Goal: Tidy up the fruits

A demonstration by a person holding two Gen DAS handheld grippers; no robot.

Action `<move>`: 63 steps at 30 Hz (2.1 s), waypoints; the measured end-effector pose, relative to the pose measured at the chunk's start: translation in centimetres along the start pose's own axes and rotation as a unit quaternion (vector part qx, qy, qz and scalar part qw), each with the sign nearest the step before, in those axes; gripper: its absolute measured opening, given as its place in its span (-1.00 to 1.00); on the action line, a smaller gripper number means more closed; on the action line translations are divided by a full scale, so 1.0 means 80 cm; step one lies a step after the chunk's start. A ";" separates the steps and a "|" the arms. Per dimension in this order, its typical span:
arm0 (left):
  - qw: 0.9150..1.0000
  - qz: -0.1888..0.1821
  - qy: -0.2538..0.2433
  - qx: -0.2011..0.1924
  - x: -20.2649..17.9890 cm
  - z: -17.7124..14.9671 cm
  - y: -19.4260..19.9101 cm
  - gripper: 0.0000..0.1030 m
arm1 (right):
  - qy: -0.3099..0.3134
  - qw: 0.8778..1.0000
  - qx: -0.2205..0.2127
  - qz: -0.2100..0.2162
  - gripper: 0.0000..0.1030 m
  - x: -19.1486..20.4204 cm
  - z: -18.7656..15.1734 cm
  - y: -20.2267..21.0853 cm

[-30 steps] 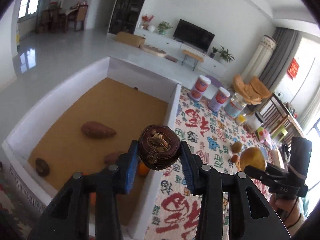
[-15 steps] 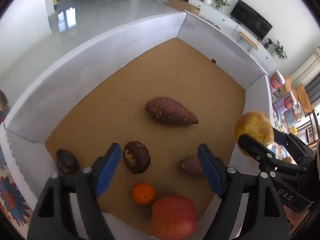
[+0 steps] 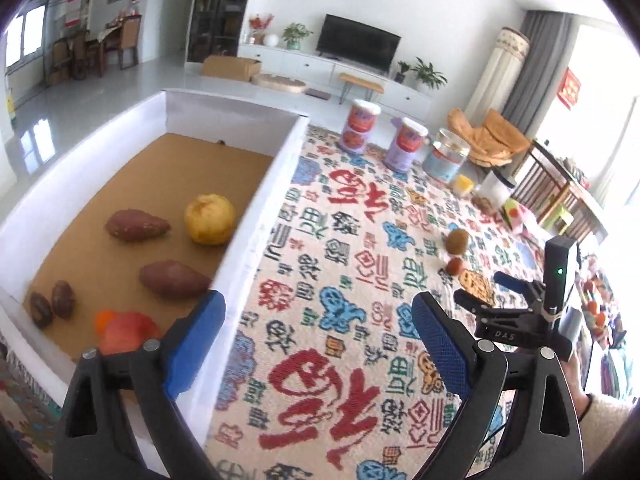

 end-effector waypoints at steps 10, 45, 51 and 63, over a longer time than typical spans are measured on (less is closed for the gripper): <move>0.990 -0.019 -0.101 0.092 -0.190 -0.078 -0.180 0.87 | -0.138 0.982 0.048 -0.123 0.99 -0.237 -0.216 0.027; 0.984 0.061 -0.152 0.076 -0.202 -0.081 -0.218 0.99 | -0.174 0.979 0.055 -0.093 1.00 -0.258 -0.228 0.019; 0.984 0.061 -0.152 0.076 -0.202 -0.081 -0.218 0.99 | -0.174 0.979 0.055 -0.093 1.00 -0.258 -0.228 0.019; 0.984 0.061 -0.153 0.076 -0.202 -0.081 -0.218 0.99 | -0.174 0.979 0.054 -0.093 1.00 -0.258 -0.228 0.019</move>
Point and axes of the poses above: each gripper's, at about its wrist camera, not at the fingertips, and y roughly against the way its jaws point, x to its left, z to its top, the point moved 7 cm from there along -y, roughly the way its jaws point, and after that the axes turned 13 degrees about x, right-handed, at the moved point
